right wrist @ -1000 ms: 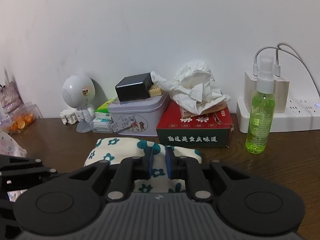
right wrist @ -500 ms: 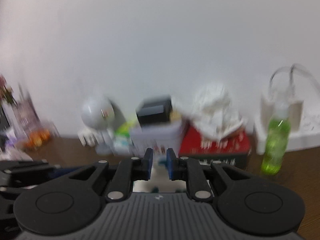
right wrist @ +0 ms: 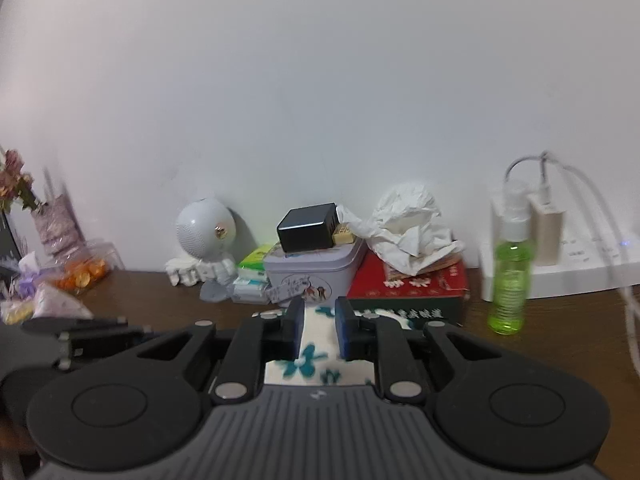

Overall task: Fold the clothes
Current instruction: 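Carry the bundle with both grippers toward the tissue box by the wall, then lower the bundle onto the table and open both grippers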

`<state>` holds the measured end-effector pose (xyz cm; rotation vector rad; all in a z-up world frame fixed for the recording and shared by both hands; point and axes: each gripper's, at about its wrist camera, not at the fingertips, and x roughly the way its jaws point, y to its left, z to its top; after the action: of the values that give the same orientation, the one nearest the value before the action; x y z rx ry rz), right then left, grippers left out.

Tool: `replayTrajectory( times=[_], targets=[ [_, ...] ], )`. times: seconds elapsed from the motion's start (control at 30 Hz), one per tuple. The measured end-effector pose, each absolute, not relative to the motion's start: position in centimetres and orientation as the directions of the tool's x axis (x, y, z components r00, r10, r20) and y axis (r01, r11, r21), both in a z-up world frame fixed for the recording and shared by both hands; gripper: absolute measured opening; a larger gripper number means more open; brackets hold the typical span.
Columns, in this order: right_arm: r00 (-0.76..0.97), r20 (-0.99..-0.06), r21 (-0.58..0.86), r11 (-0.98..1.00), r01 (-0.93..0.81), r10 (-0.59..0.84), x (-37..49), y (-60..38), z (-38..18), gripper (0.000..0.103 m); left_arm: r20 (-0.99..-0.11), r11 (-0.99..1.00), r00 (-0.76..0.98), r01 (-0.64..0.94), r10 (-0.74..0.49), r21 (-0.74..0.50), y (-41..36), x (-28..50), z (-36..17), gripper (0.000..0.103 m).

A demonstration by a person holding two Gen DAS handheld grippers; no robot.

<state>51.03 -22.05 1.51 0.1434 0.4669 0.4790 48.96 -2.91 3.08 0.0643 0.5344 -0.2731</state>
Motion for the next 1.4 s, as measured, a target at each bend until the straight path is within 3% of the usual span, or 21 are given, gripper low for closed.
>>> replayTrajectory(
  times=[0.13,0.2,0.27,0.5,0.53,0.57,0.63,0.67,0.7,0.73,0.8,0.97,1.4],
  targets=[
    [0.752,-0.475,0.217,0.889,-0.402,0.456,50.7,-22.2,0.3,0.024,-0.523,0.955,0.817,0.295,-0.242,0.019,-3.8,48.4,2.8,0.043],
    [0.732,-0.516,0.205,0.894,-0.398,0.445,51.1,-21.9,-0.8,0.024,-0.544,0.952,0.806,0.303,-0.234,0.041,-4.3,48.7,2.0,0.034],
    [0.72,-0.548,0.174,0.9,-0.399,0.426,51.5,-21.0,-1.9,0.024,-0.566,0.948,0.792,0.313,-0.23,0.053,-4.5,49.0,1.1,0.033],
    [0.734,-0.532,0.166,0.903,-0.397,0.421,50.9,-21.1,-1.8,0.024,-0.556,0.954,0.796,0.3,-0.239,0.018,-3.8,48.7,1.5,0.035],
    [0.739,-0.522,0.175,0.902,-0.396,0.426,50.7,-21.3,-1.5,0.024,-0.552,0.956,0.799,0.293,-0.239,0.011,-3.7,48.6,1.8,0.037],
    [0.744,-0.511,0.185,0.9,-0.394,0.431,50.5,-21.5,-1.3,0.028,-0.546,0.959,0.806,0.283,-0.23,0.014,-3.6,48.3,2.2,0.046],
    [0.754,-0.5,0.178,0.903,-0.392,0.426,49.9,-21.7,-0.8,0.043,-0.529,0.962,0.82,0.272,-0.218,0.025,-3.4,47.5,2.7,0.066],
    [0.759,-0.494,0.173,0.904,-0.391,0.423,49.6,-21.8,-0.5,0.054,-0.52,0.964,0.828,0.264,-0.209,0.032,-3.3,47.0,3.0,0.081],
    [0.765,-0.494,0.158,0.908,-0.388,0.413,49.3,-21.8,-0.3,0.059,-0.506,0.967,0.84,0.251,-0.195,0.045,-3.1,46.4,3.2,0.093],
    [0.771,-0.493,0.147,0.912,-0.383,0.403,48.9,-21.9,-0.1,0.063,-0.494,0.97,0.851,0.234,-0.175,0.06,-3.1,45.9,3.4,0.095],
    [0.782,-0.488,0.131,0.918,-0.374,0.388,48.1,-21.9,0.3,0.08,-0.478,0.975,0.866,0.206,-0.144,0.079,-2.8,44.7,3.8,0.097],
    [0.801,-0.476,0.107,0.928,-0.358,0.364,45.6,-22.1,0.9,0.103,-0.482,0.985,0.866,0.17,-0.131,0.038,-1.5,41.6,4.1,0.103],
    [0.799,-0.482,0.125,0.931,-0.342,0.359,37.9,-22.6,0.4,0.103,-0.548,0.994,0.83,0.07,-0.107,-0.088,1.0,33.2,1.9,0.103]
  ],
)
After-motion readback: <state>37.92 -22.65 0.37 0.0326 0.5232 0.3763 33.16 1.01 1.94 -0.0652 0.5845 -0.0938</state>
